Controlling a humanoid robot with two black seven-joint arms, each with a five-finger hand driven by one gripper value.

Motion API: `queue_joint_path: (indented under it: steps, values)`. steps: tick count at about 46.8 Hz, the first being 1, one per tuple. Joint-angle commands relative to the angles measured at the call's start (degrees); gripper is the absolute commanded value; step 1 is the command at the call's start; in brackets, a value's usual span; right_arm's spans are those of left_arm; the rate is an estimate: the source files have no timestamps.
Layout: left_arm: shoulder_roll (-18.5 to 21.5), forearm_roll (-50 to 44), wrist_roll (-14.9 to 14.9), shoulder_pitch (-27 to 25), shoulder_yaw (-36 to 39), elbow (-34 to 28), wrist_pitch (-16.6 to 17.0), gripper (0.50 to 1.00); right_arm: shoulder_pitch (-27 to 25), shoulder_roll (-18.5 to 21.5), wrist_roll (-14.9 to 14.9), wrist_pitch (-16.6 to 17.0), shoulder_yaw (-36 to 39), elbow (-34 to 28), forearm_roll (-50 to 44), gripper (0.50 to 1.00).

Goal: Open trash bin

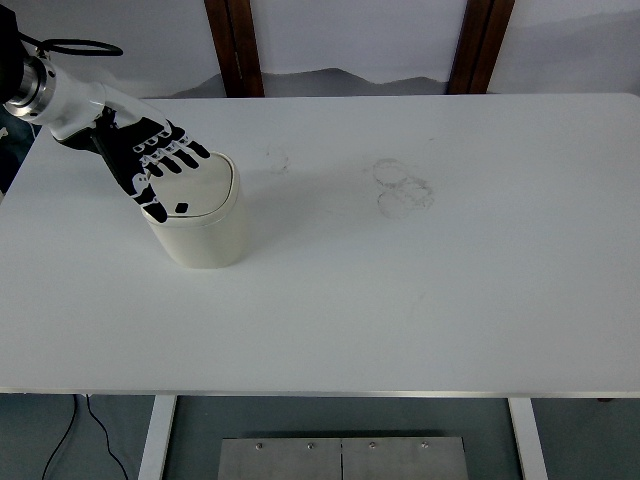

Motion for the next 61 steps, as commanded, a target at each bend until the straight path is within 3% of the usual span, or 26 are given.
queue_joint_path:
  steps: [1, 25, 61]
  values:
    - [-0.08, -0.01, 0.0, 0.34, 0.21, 0.06, 0.09, 1.0, 0.01, 0.0, 0.0, 0.0, 0.0, 0.01, 0.0, 0.995]
    - [-0.61, -0.01, -0.09, 6.49, 0.04, 3.93, 0.44, 1.0, -0.17, 0.0, 0.0, -0.08, 0.0, 0.01, 0.0, 0.995]
    - [-2.8, -0.09, -0.09, 7.81, -0.67, 6.22, 0.53, 1.0, -0.17, 0.0, 0.0, 0.0, 0.0, 0.01, 0.0, 0.995]
